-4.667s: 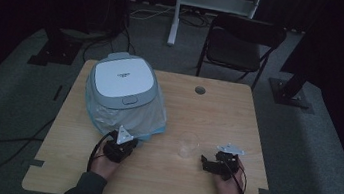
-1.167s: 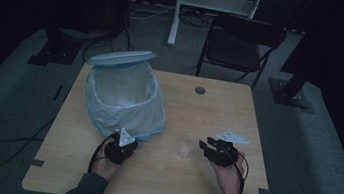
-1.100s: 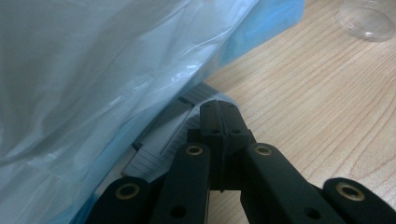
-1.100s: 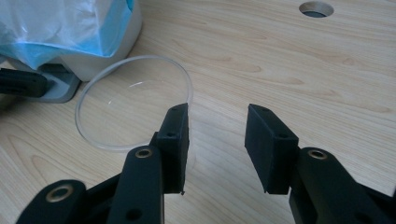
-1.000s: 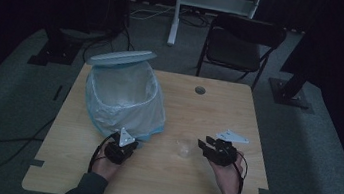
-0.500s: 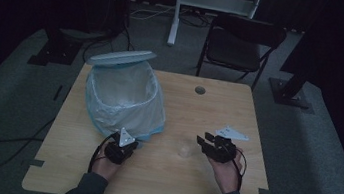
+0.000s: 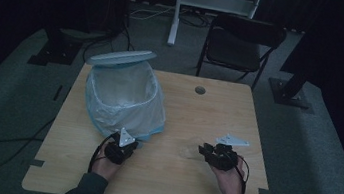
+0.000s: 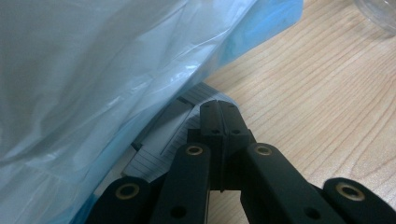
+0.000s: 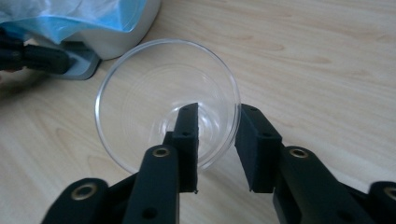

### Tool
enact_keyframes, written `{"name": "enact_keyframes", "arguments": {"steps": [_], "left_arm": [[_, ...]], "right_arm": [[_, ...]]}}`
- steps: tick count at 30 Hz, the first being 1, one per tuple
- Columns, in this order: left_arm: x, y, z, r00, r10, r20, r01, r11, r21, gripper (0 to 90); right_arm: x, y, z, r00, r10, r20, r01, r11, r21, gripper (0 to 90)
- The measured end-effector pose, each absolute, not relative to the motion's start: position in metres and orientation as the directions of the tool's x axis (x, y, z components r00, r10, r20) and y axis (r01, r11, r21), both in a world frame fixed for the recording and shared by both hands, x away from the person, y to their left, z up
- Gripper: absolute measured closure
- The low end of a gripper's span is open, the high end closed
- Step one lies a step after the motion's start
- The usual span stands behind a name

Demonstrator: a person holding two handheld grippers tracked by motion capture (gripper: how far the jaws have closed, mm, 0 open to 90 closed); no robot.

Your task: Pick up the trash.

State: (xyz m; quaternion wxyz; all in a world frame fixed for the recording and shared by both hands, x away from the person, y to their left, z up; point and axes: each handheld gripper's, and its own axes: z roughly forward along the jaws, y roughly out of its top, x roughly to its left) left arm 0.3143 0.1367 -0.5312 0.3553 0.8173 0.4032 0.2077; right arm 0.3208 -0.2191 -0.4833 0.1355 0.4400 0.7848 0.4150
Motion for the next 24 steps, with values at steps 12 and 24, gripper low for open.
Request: {"name": "enact_keyframes", "arguments": {"steps": [12, 24], "left_arm": [[0.314, 0.137, -0.531, 0.589, 0.806, 0.055, 0.511, -0.425, 0.747, 90.0], [0.314, 0.137, -0.531, 0.59, 0.806, 0.054, 0.511, -0.424, 0.748, 90.0]], "right_arm": [[0.309, -0.223, -0.486, -0.632, 0.765, 0.125, 0.567, 0.346, 0.748, 85.6], [0.309, -0.225, -0.475, -0.647, 0.756, 0.097, 0.51, 0.334, 0.793, 86.6]]}}
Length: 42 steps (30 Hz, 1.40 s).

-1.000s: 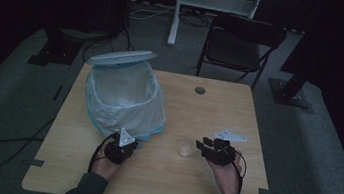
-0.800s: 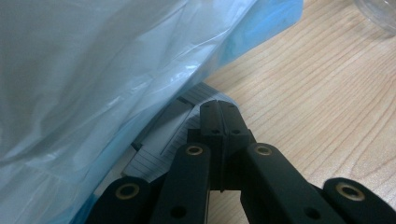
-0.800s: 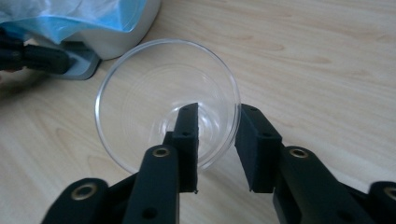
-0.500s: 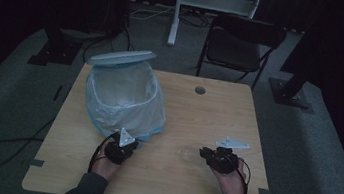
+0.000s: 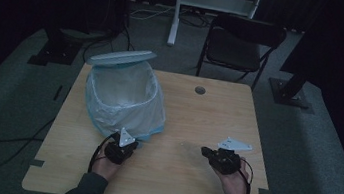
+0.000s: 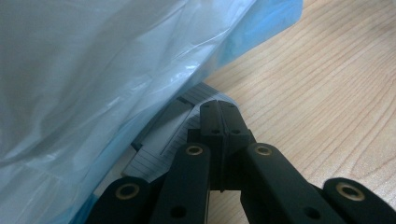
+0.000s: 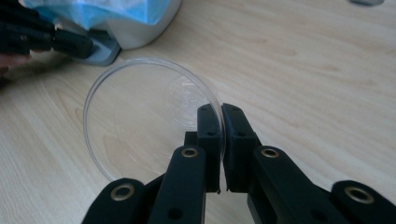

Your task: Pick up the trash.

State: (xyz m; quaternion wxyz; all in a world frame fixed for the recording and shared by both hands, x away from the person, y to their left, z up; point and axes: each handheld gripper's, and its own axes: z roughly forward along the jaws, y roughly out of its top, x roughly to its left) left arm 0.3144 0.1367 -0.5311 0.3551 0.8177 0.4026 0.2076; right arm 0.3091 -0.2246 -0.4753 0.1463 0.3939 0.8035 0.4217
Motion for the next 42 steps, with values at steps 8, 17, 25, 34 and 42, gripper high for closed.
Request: {"name": "enact_keyframes", "arguments": {"steps": [8, 17, 25, 34, 42], "left_arm": [[0.314, 0.137, -0.531, 0.589, 0.806, 0.053, 0.511, -0.423, 0.748, 90.0], [0.314, 0.137, -0.531, 0.589, 0.807, 0.049, 0.511, -0.419, 0.751, 90.0], [0.315, 0.137, -0.531, 0.591, 0.805, 0.052, 0.511, -0.423, 0.748, 90.0], [0.315, 0.138, -0.531, 0.59, 0.806, 0.05, 0.511, -0.421, 0.749, 90.0], [0.315, 0.137, -0.531, 0.588, 0.807, 0.05, 0.511, -0.419, 0.75, 90.0]], "right_arm": [[0.312, -0.221, -0.458, -0.657, 0.748, 0.098, 0.473, 0.308, 0.825, 86.7], [0.317, -0.218, -0.441, -0.664, 0.744, 0.077, 0.44, 0.306, 0.844, 86.7], [0.32, -0.217, -0.435, -0.661, 0.747, 0.067, 0.432, 0.306, 0.849, 86.7], [0.321, -0.216, -0.43, -0.662, 0.748, 0.054, 0.422, 0.311, 0.852, 86.7], [0.322, -0.214, -0.426, -0.664, 0.745, 0.056, 0.417, 0.308, 0.855, 86.7]]}}
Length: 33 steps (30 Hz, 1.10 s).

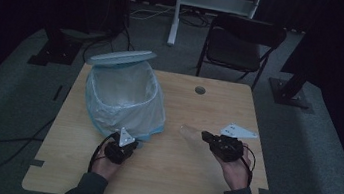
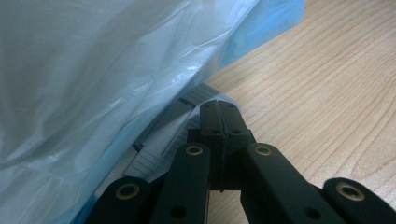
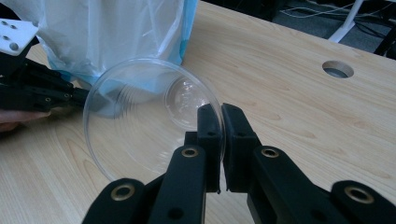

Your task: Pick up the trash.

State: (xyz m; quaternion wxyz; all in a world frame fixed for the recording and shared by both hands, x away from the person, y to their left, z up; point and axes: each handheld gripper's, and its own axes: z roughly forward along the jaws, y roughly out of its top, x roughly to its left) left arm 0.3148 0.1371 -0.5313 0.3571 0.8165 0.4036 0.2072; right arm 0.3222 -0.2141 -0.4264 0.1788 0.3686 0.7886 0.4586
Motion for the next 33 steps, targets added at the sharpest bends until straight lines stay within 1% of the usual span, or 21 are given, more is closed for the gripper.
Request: {"name": "enact_keyframes", "arguments": {"steps": [33], "left_arm": [[0.315, 0.137, -0.531, 0.59, 0.805, 0.053, 0.512, -0.424, 0.747, 90.0]], "right_arm": [[0.325, -0.204, -0.41, -0.686, 0.727, 0.03, 0.377, 0.321, 0.869, 86.7]]}}
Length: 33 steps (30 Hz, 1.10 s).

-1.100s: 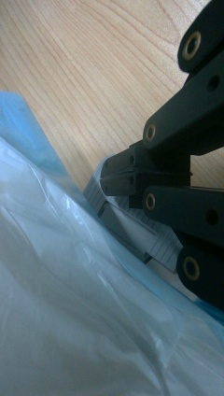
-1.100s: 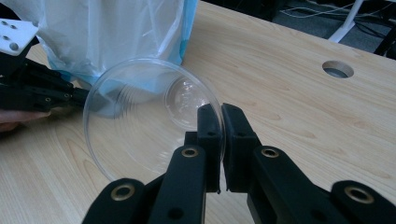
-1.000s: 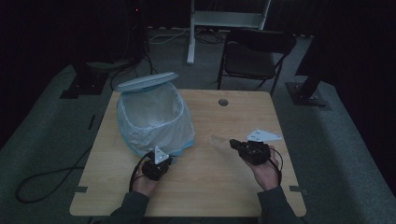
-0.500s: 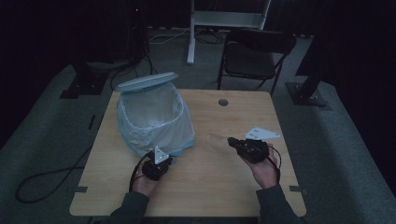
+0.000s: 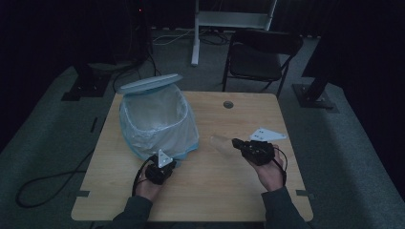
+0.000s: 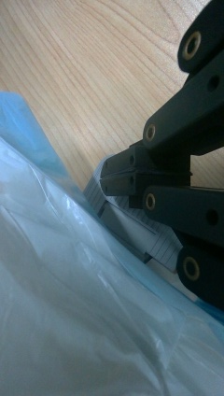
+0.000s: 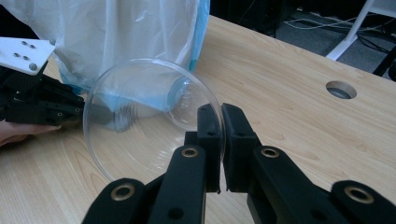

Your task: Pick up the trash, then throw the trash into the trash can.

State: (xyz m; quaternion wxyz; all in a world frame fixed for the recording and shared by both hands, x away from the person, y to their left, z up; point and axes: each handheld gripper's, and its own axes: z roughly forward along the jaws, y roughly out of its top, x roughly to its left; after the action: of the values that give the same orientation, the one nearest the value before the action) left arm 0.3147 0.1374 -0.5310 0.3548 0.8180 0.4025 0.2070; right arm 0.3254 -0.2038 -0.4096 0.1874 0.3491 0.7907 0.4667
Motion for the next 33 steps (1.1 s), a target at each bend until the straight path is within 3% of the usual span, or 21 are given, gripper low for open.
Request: {"name": "enact_keyframes", "arguments": {"steps": [17, 33], "left_arm": [[0.315, 0.137, -0.531, 0.59, 0.806, 0.053, 0.51, -0.423, 0.75, 90.0], [0.315, 0.138, -0.531, 0.591, 0.805, 0.054, 0.507, -0.422, 0.751, 90.0]], "right_arm": [[0.327, -0.203, -0.404, -0.687, 0.726, 0.024, 0.367, 0.318, 0.874, 86.7], [0.329, -0.197, -0.375, -0.693, 0.721, -0.007, 0.303, 0.3, 0.904, 86.8]]}}
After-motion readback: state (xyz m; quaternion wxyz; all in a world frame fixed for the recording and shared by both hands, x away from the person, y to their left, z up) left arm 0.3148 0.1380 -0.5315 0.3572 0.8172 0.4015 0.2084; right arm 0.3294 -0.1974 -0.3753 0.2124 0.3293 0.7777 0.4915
